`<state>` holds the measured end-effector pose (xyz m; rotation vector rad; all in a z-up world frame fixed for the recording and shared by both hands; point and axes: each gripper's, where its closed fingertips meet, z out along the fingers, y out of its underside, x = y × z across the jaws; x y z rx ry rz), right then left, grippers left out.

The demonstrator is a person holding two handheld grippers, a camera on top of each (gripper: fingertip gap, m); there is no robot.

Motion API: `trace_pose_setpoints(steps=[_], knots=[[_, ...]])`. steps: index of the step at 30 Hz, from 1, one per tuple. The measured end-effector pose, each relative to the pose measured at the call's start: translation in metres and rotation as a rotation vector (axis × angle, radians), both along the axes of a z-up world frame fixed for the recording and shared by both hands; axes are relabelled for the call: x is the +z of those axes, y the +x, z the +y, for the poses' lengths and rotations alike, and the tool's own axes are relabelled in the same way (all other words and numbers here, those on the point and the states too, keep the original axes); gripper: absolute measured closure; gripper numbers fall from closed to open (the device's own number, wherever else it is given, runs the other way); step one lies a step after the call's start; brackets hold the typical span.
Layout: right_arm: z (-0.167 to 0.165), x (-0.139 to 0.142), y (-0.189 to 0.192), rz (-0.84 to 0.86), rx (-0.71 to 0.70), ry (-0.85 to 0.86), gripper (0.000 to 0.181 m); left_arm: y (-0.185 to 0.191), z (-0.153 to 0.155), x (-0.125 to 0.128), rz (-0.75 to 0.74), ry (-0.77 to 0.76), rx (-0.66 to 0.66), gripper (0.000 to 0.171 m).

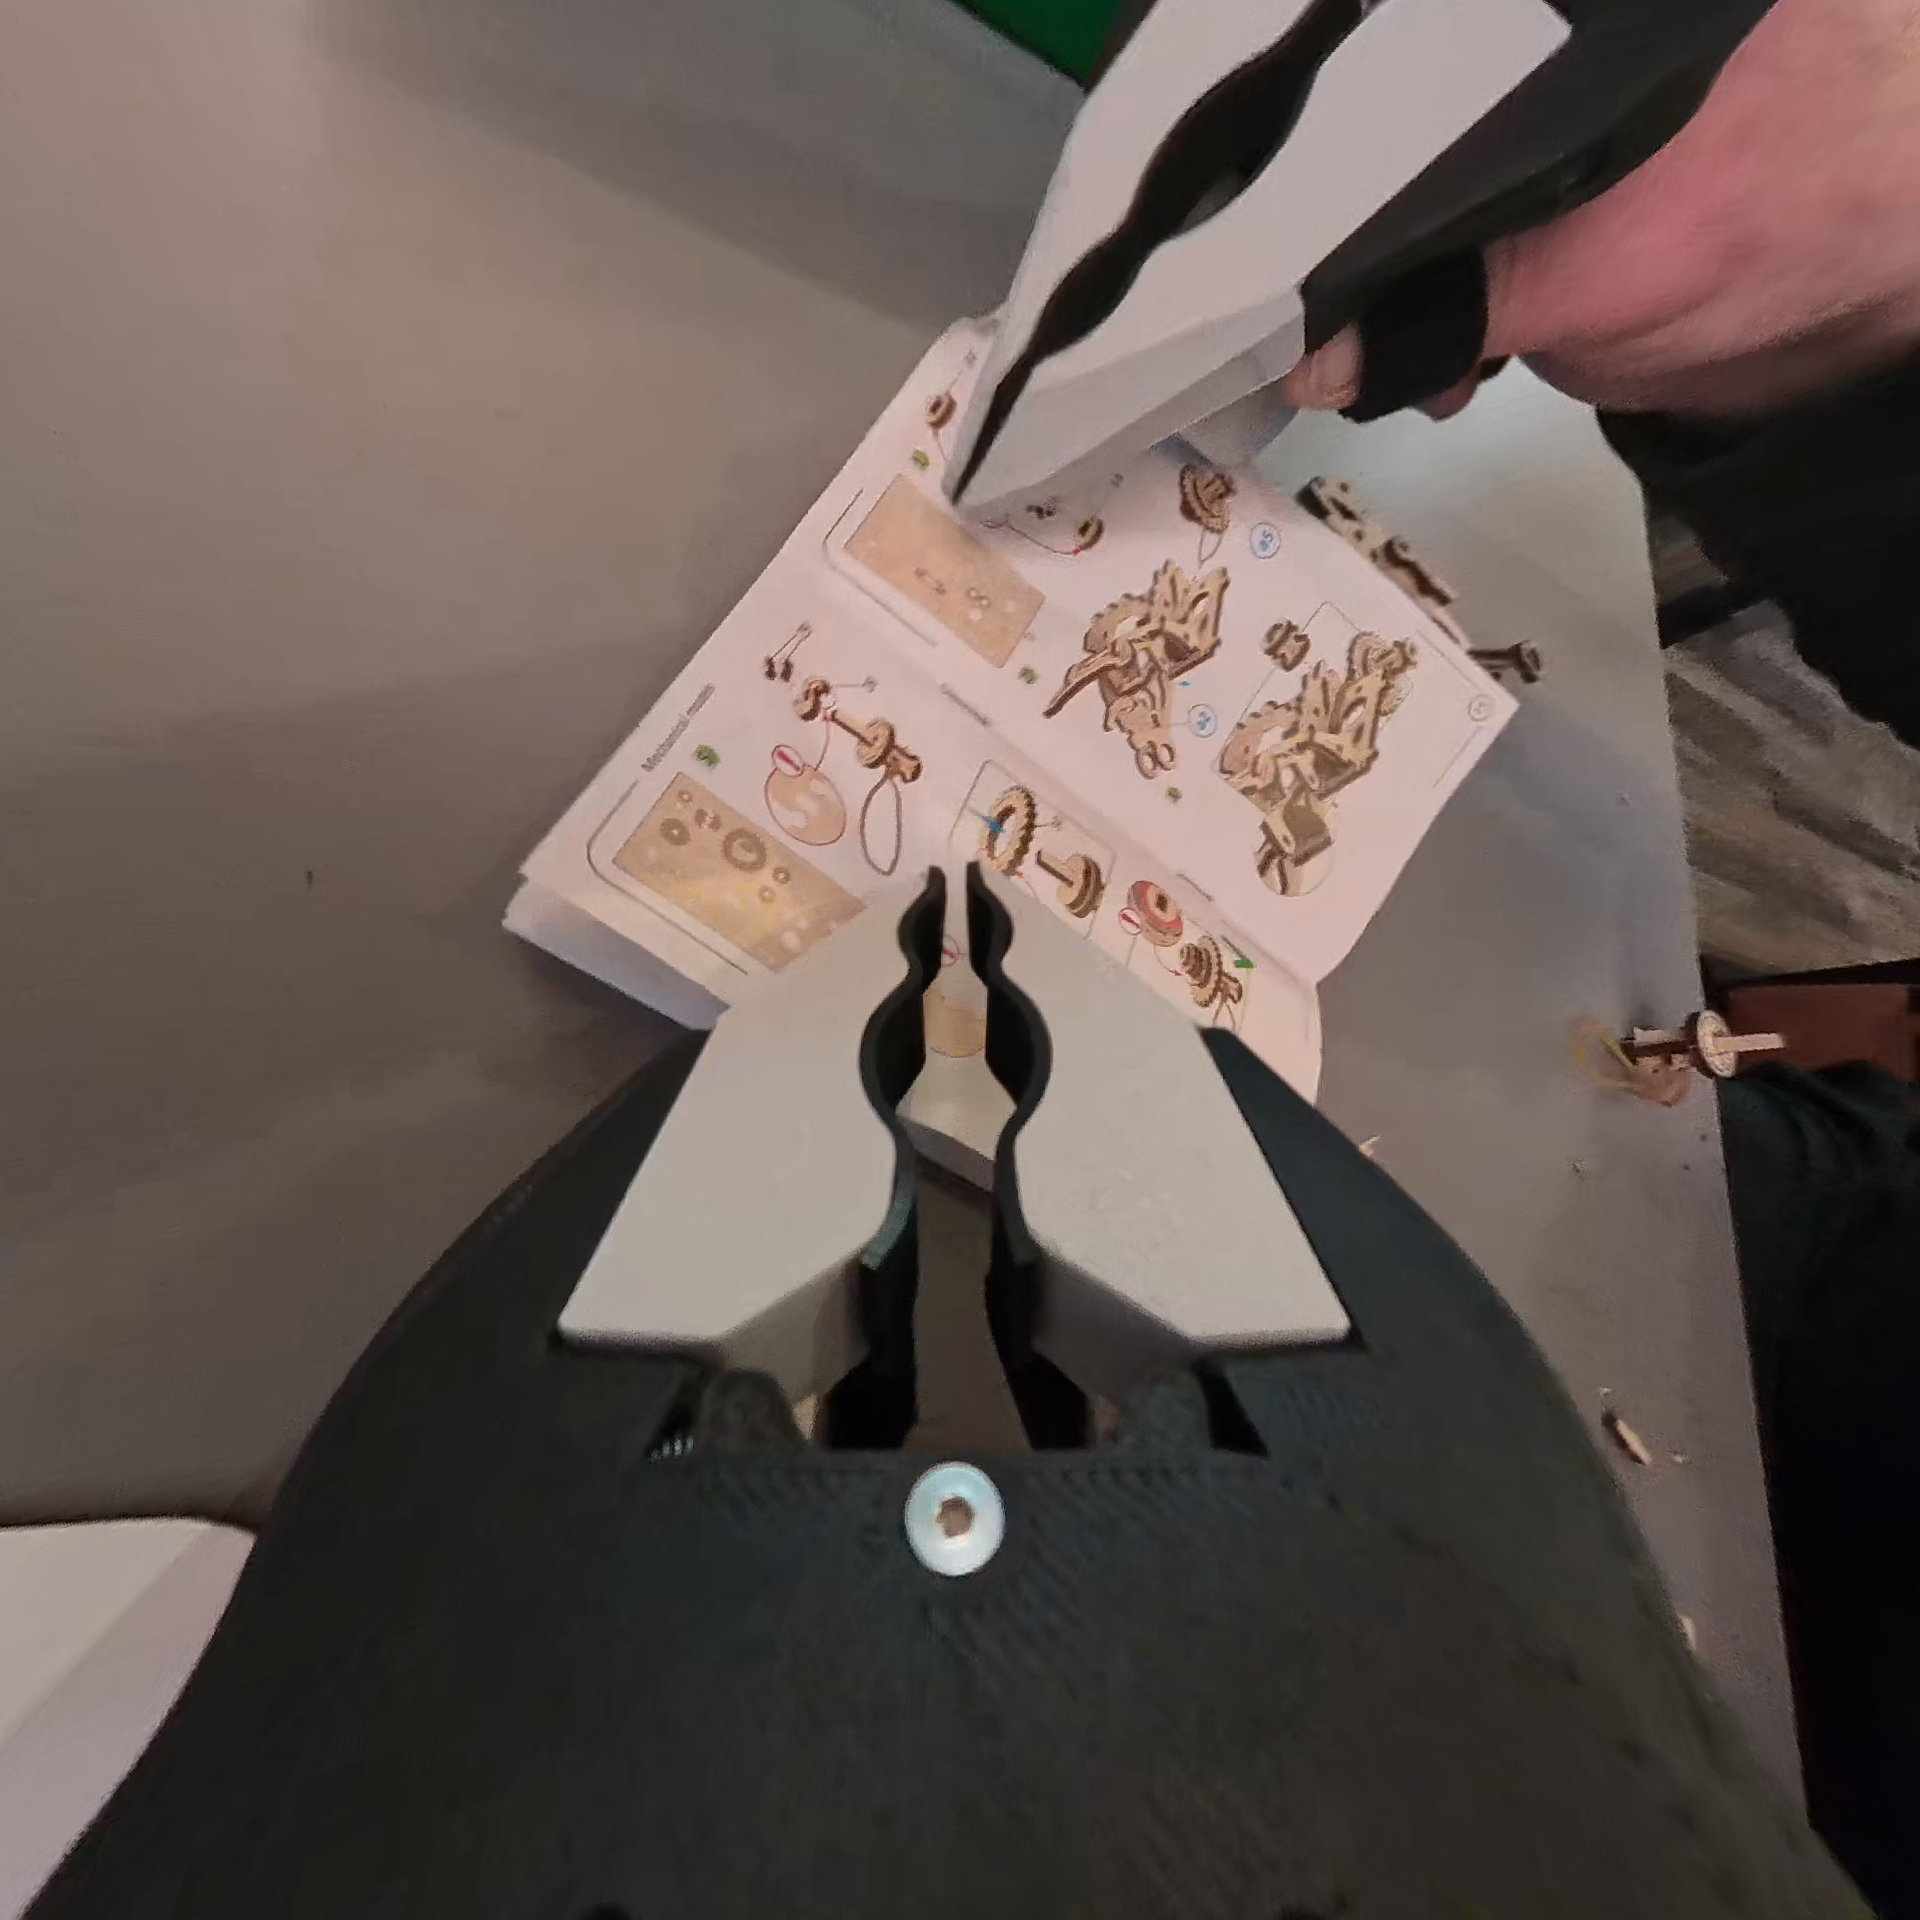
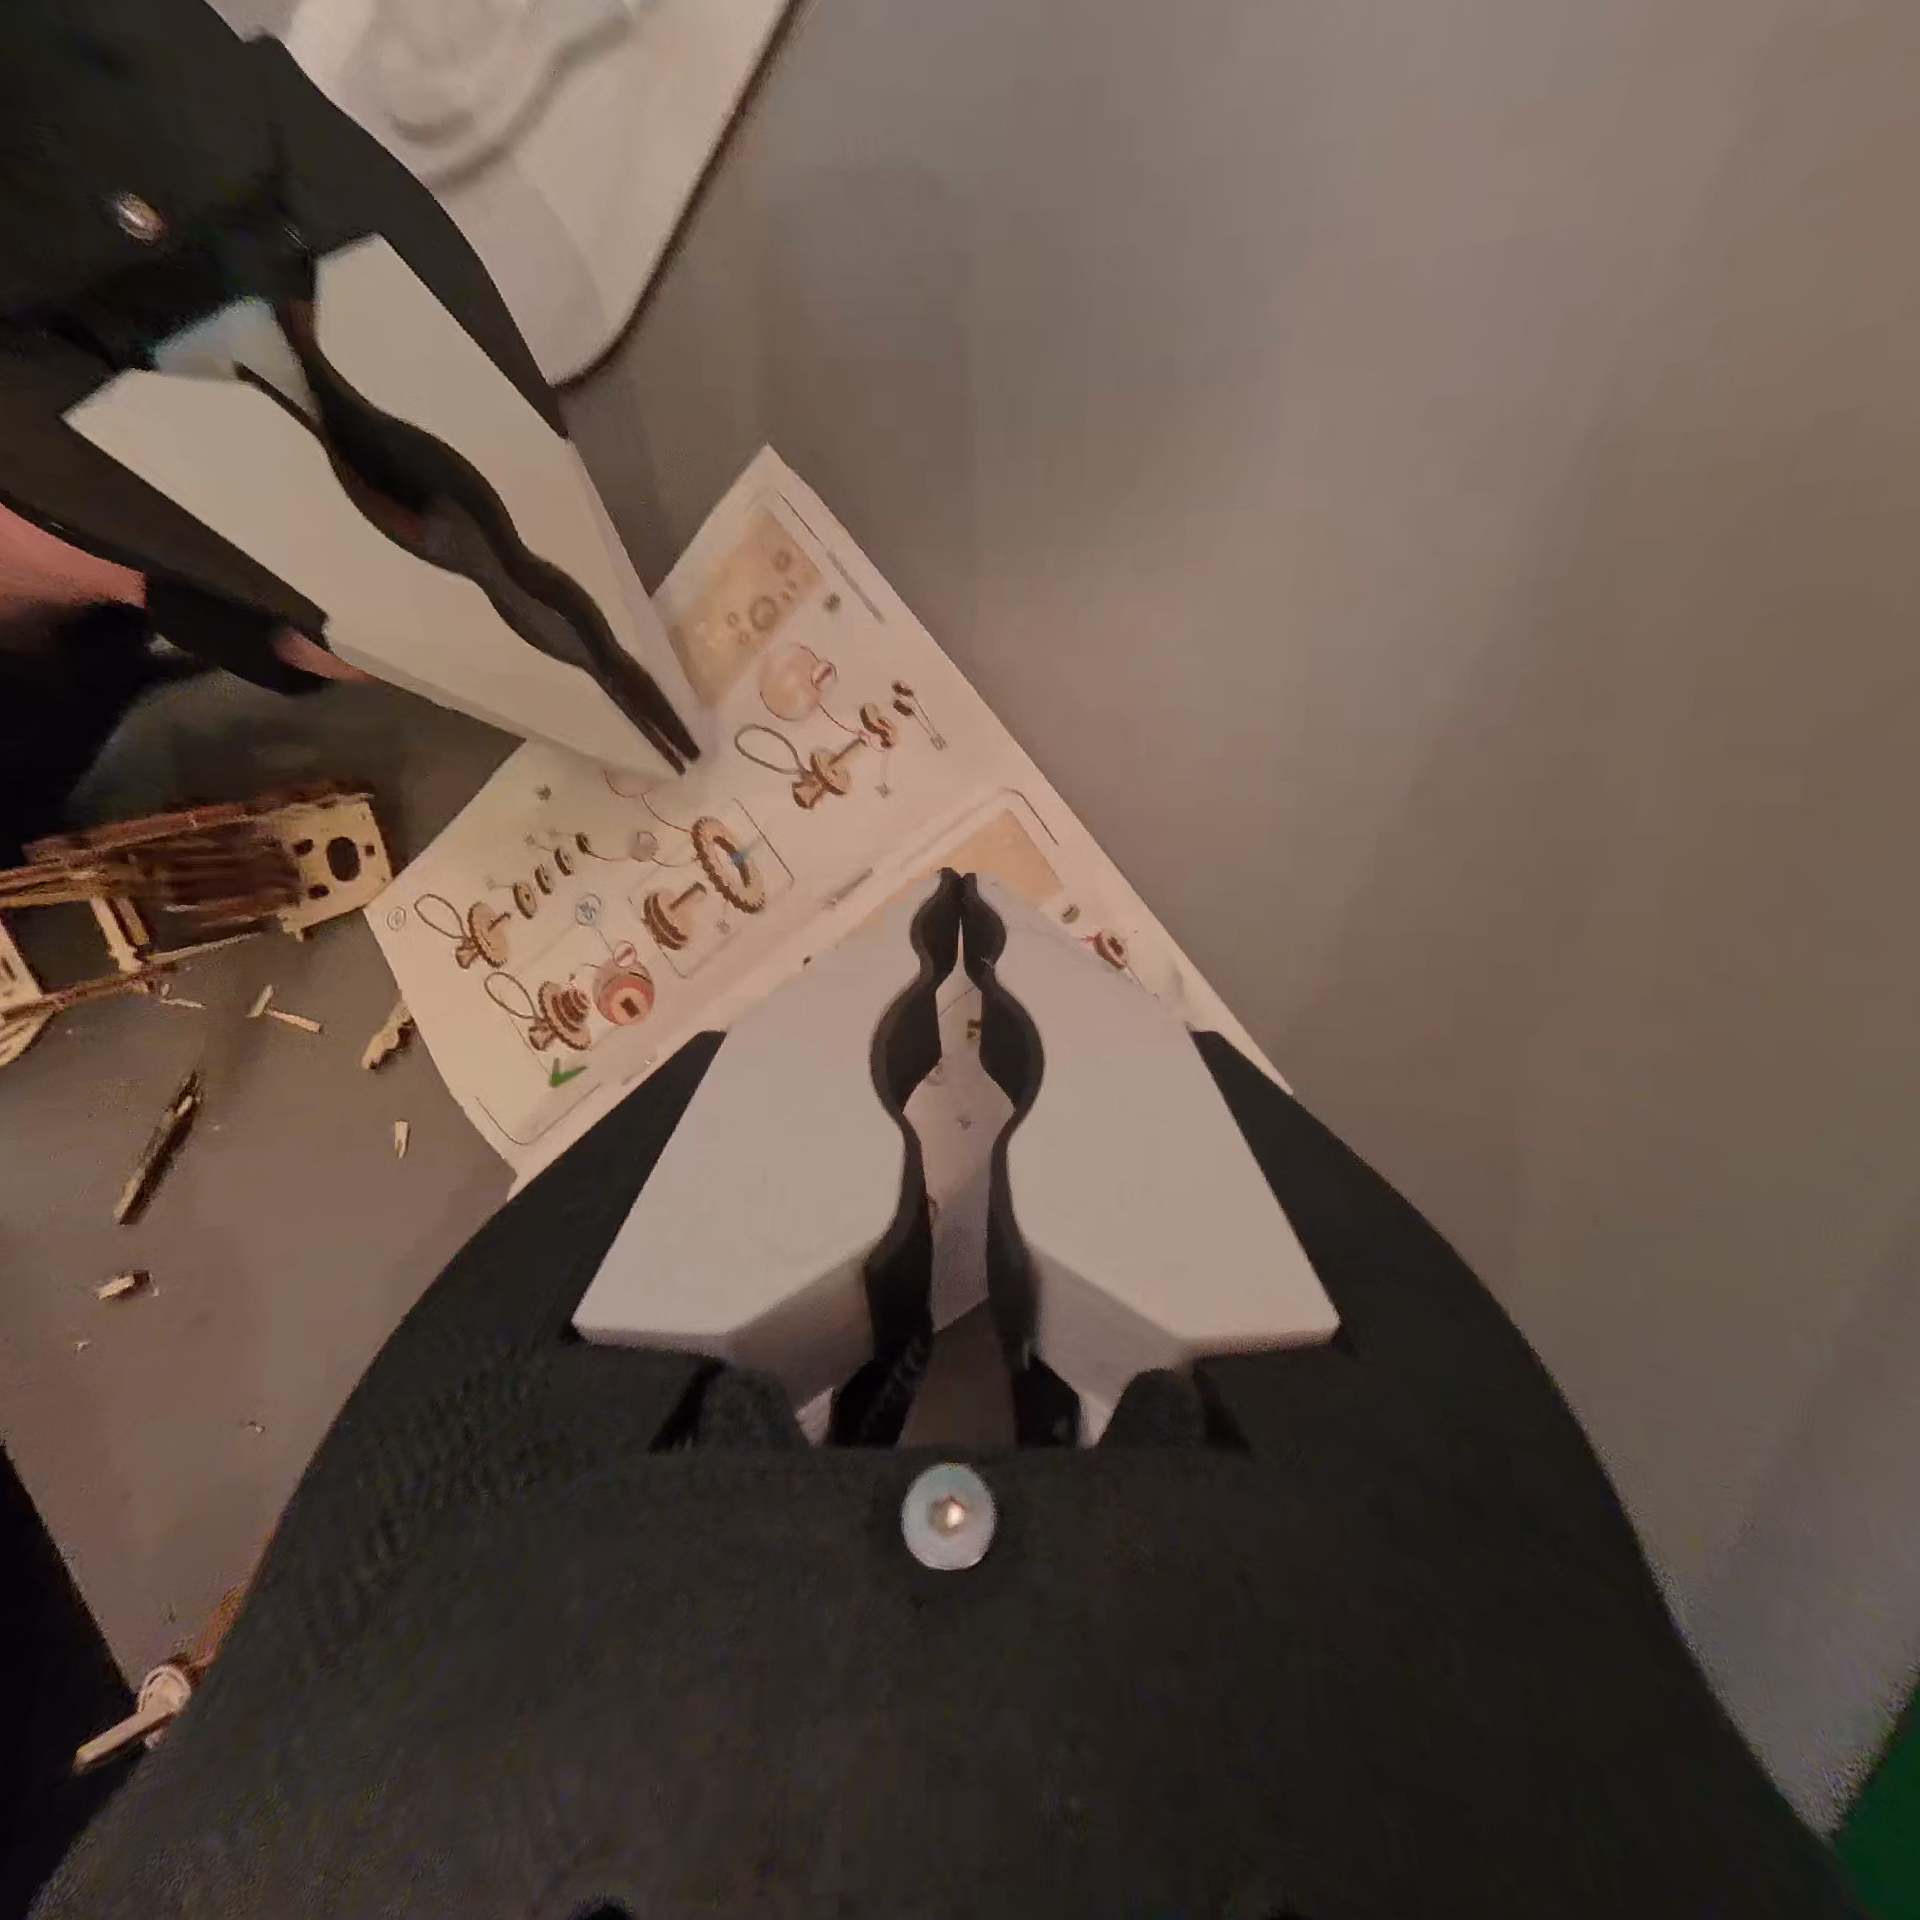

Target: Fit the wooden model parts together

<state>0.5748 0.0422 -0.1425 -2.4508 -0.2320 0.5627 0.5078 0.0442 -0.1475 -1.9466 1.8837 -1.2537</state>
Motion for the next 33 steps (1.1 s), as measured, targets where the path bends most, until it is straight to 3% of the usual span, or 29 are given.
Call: trace_pose_setpoints(steps=[10, 13, 17, 21, 27, 33], knots=[[-0.015, 0.056, 0.004, -0.155, 0.034, 0.137, 0.181, -0.011, -0.002, 0.029, -0.043, 0.071, -0.070, 0.166], [-0.032, 0.067, 0.002, -0.187, 0.051, 0.150, 0.181, -0.017, -0.006, 0.044, -0.067, 0.089, -0.105, 0.161], [-0.063, 0.081, -0.006, -0.229, 0.076, 0.188, 0.174, -0.021, -0.012, 0.075, -0.146, 0.103, -0.125, 0.135], [-0.103, 0.091, -0.025, -0.223, 0.107, 0.213, 0.167, -0.025, -0.020, 0.109, -0.234, 0.176, -0.147, 0.132], [-0.177, 0.076, -0.067, -0.197, 0.196, 0.180, 0.157, -0.025, -0.044, 0.155, -0.344, 0.328, -0.132, 0.133], [-0.242, 0.035, -0.118, -0.182, 0.321, 0.116, 0.151, -0.049, -0.073, 0.163, -0.316, 0.425, -0.099, 0.133]])
